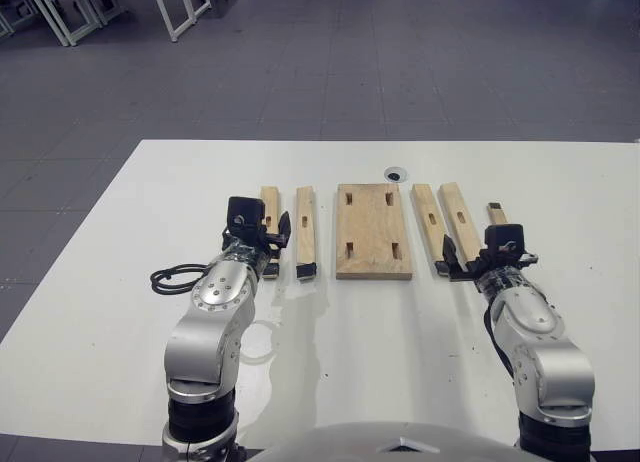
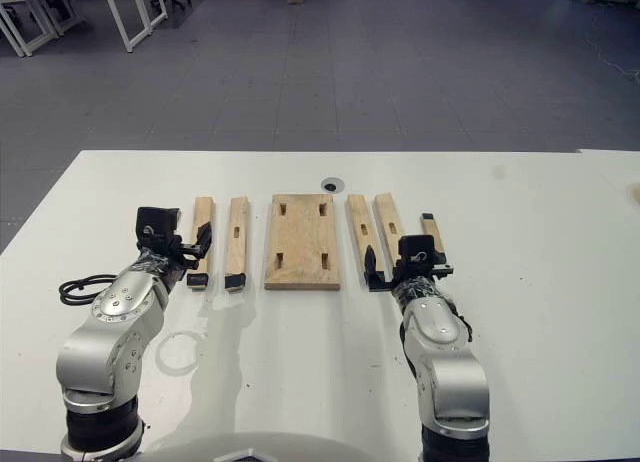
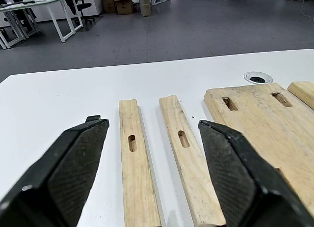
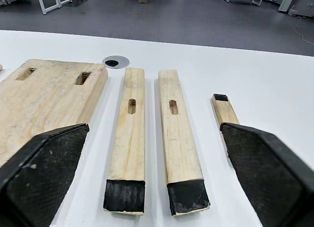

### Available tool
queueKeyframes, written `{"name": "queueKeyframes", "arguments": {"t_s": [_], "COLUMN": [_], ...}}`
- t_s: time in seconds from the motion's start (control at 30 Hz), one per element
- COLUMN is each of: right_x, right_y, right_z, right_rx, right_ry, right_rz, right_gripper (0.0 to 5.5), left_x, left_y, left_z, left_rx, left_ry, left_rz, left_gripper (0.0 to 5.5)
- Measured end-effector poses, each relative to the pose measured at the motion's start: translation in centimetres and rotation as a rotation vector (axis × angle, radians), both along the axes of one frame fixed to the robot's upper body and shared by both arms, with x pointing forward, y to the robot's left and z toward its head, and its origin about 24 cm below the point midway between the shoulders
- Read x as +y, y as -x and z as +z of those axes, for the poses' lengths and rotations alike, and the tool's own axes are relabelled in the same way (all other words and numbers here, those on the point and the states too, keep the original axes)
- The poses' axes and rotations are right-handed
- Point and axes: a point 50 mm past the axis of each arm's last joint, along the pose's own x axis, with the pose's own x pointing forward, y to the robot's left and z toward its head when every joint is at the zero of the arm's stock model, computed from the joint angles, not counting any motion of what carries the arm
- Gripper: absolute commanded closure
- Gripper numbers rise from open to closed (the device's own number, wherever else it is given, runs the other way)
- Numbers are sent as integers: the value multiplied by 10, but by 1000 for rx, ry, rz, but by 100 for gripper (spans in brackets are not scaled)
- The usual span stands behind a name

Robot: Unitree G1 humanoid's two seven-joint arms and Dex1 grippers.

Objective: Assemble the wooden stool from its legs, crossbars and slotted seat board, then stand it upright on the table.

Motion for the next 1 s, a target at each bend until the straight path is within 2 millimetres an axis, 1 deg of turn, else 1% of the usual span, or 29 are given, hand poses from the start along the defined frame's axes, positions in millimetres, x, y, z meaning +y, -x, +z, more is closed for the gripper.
{"name": "queueKeyframes", "arguments": {"t_s": [0.2, 0.43, 0.6, 0.67, 1.0], "right_x": [-1, -1, -1, -2, -2], "right_y": [-4, -5, -5, -5, -6], "right_z": [4, 3, 3, 3, 1], "right_rx": [-11, 9, 12, 12, 20], "right_ry": [-6, -6, -7, -9, -9], "right_rz": [-5, -10, -7, -6, -6], "right_gripper": [56, 56, 56, 97, 97], "left_x": [1, 5, 6, 6, 7], "left_y": [-2, -3, -4, -4, -4], "left_z": [-1, -3, -3, -3, -3], "left_rx": [8, 26, 28, 28, 28], "left_ry": [-1, -75, -70, -65, -63], "left_rz": [5, 43, 35, 32, 36], "left_gripper": [210, 210, 210, 210, 210]}}
